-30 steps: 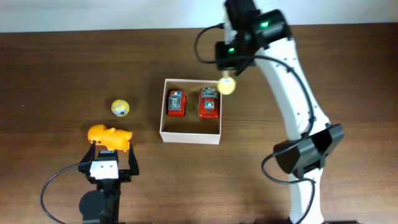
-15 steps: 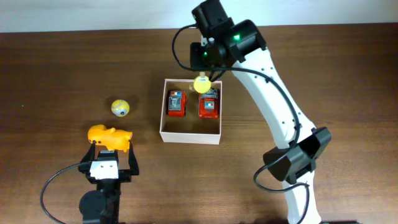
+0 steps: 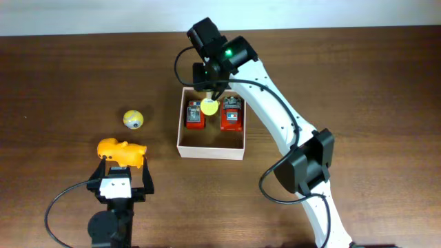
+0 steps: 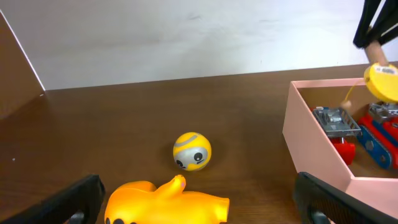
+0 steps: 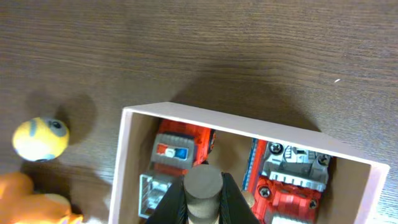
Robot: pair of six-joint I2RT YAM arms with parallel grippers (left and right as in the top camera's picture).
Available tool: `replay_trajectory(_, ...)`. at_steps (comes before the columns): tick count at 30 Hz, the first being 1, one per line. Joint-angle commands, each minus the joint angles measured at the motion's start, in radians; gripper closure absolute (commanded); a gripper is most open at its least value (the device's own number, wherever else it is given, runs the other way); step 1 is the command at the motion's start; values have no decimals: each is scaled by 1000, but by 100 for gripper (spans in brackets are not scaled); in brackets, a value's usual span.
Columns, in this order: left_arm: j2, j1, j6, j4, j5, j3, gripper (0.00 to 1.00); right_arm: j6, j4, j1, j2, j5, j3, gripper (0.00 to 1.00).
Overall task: Pack container
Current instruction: 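Lift the yellow wooden toy and carry it left over the box, then lower the yellow toy between the red trucks and open the right gripper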
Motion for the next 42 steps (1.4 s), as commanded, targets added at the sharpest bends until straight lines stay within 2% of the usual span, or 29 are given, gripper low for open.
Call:
replay_trajectory(1, -6, 6, 17, 1, -7, -4, 1, 10, 5, 3, 20, 24, 8, 89)
replay_trajectory(39, -6, 6, 17, 1, -7, -4, 1, 10, -6, 5, 42, 33, -138, 89)
replay_trajectory(41, -6, 6, 17, 1, -7, -4, 1, 9, 2, 5, 42, 33, -138, 88)
replay_trajectory(42, -6, 6, 17, 1, -7, -4, 1, 9, 3, 5, 42, 33, -138, 83)
